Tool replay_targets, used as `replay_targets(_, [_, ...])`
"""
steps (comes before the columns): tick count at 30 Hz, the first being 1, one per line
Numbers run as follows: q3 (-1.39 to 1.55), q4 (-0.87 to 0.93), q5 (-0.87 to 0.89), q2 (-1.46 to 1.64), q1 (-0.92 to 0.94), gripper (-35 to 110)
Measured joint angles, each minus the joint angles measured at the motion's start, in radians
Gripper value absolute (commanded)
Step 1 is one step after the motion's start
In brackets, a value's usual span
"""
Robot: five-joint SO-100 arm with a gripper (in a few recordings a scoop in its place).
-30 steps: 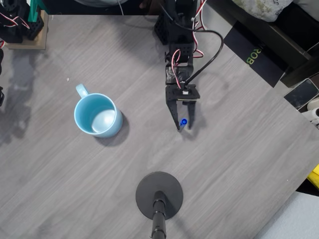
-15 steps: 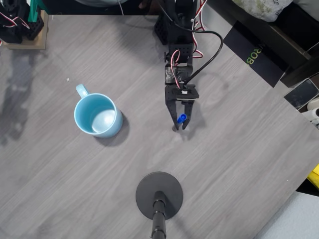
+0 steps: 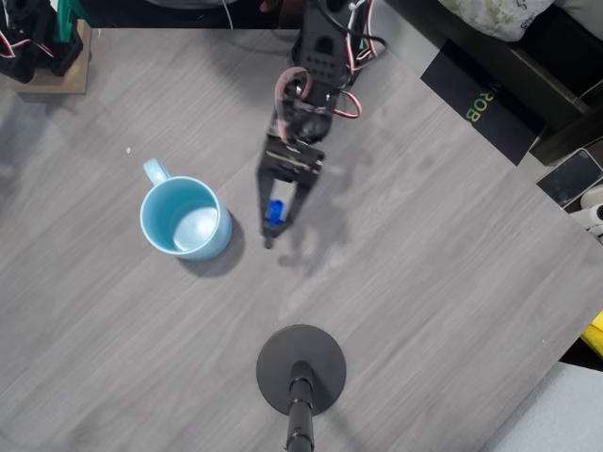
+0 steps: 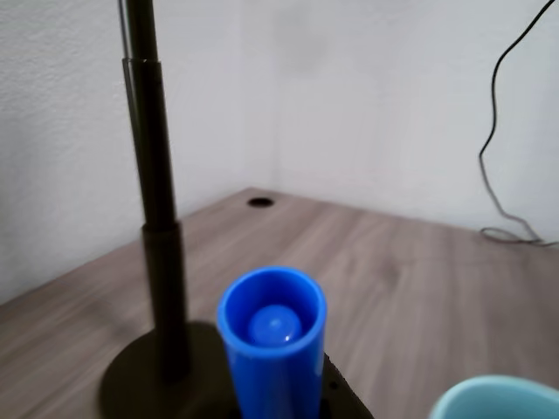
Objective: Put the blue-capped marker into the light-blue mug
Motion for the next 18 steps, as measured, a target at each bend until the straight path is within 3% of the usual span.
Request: replay_targets(18, [-0.098,0.084,0.063,0.127,0.201,0])
